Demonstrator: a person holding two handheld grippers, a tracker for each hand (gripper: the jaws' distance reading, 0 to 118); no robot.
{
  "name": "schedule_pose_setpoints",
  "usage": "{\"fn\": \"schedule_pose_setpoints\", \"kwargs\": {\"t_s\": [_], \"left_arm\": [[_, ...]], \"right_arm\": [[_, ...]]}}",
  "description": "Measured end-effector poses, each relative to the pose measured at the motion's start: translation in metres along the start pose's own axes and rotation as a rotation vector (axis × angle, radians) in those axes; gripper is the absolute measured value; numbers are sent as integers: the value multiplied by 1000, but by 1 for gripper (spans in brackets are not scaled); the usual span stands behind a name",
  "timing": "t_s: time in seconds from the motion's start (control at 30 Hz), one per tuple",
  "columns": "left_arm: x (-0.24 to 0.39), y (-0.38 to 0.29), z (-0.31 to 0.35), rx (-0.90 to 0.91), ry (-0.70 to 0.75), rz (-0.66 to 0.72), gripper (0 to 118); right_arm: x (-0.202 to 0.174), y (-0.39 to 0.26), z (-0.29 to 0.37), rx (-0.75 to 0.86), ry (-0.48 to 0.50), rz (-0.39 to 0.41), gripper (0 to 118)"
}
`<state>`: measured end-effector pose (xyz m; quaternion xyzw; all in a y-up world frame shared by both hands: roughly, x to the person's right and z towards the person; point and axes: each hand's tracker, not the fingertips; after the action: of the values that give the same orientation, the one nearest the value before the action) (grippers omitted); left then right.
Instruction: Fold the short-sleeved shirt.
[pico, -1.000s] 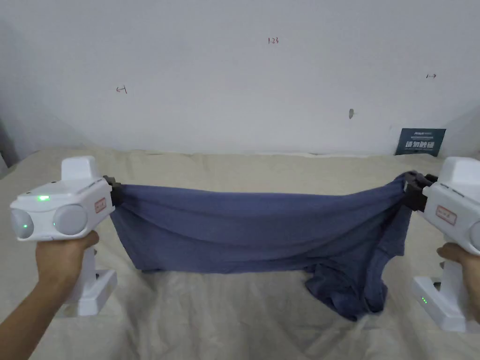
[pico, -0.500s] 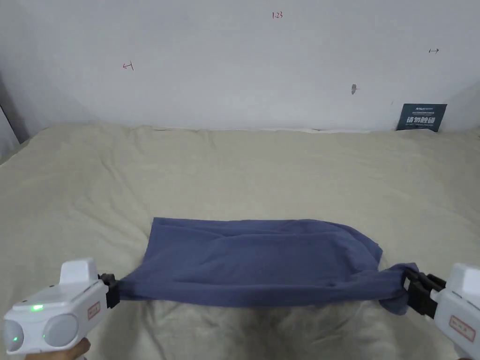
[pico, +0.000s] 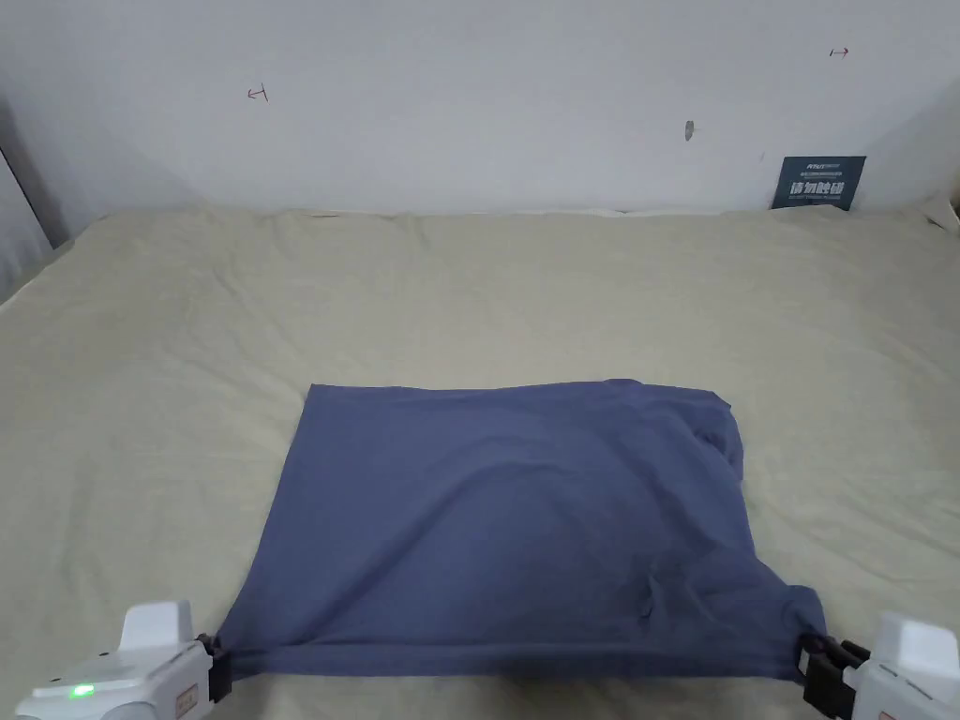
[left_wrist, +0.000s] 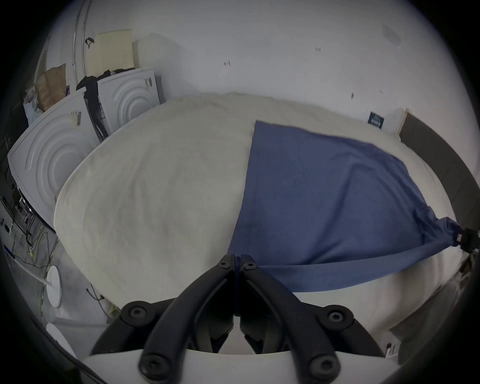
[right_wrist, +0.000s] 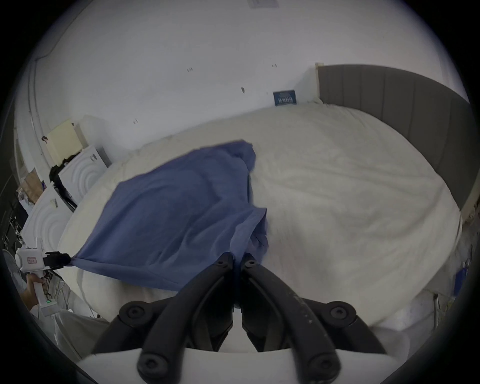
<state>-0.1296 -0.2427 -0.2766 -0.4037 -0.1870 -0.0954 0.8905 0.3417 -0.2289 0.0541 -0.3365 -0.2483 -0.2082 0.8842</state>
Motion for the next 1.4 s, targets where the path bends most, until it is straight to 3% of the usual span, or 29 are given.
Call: {"fn": "schedule_pose_setpoints", "kwargs": {"t_s": [0.27, 0.33, 0.37, 0.43, 0.5, 0.53, 0.8, 1.0, 1.07, 1.1, 1.17, 1.23, 1.27, 1.4], "left_arm": [[5, -26, -24, -111, 30, 22, 3], [6, -23, -20, -102, 39, 32, 7], [5, -19, -20, -109, 36, 41, 16], [5, -10, -10, -130, 35, 74, 72], [6, 2, 8, -50, -12, 105, 110], [8, 10, 20, 26, -36, 110, 114], [43, 89, 114, 447, -83, 47, 113], [69, 117, 151, 665, -68, -4, 106], [76, 117, 156, 688, -59, -18, 96], [79, 117, 156, 705, -57, -27, 85], [83, 113, 156, 728, -46, -54, 63], [86, 110, 153, 730, -43, -75, 13], [86, 109, 151, 730, -44, -69, 0], [78, 106, 146, 690, -111, -3, 0]], "right_arm": [[3, -38, -38, -158, -109, -47, 7], [-1, -32, -31, -147, -113, -60, 16], [-4, -30, -27, -148, -110, -65, 29], [-9, -19, -18, -149, -116, -67, 68], [-14, 0, -1, -75, -93, -46, 95], [-19, 12, 9, -23, -85, -29, 100], [-78, 102, 93, 413, -49, 66, 102], [-123, 121, 124, 634, -111, 159, 102], [-134, 121, 126, 659, -146, 192, 101], [-138, 119, 127, 669, -146, 203, 98], [-142, 117, 127, 684, -138, 229, 78], [-146, 115, 125, 681, -138, 251, 22], [-145, 115, 124, 675, -138, 255, 2], [-145, 113, 122, 670, -108, 259, 1]]}}
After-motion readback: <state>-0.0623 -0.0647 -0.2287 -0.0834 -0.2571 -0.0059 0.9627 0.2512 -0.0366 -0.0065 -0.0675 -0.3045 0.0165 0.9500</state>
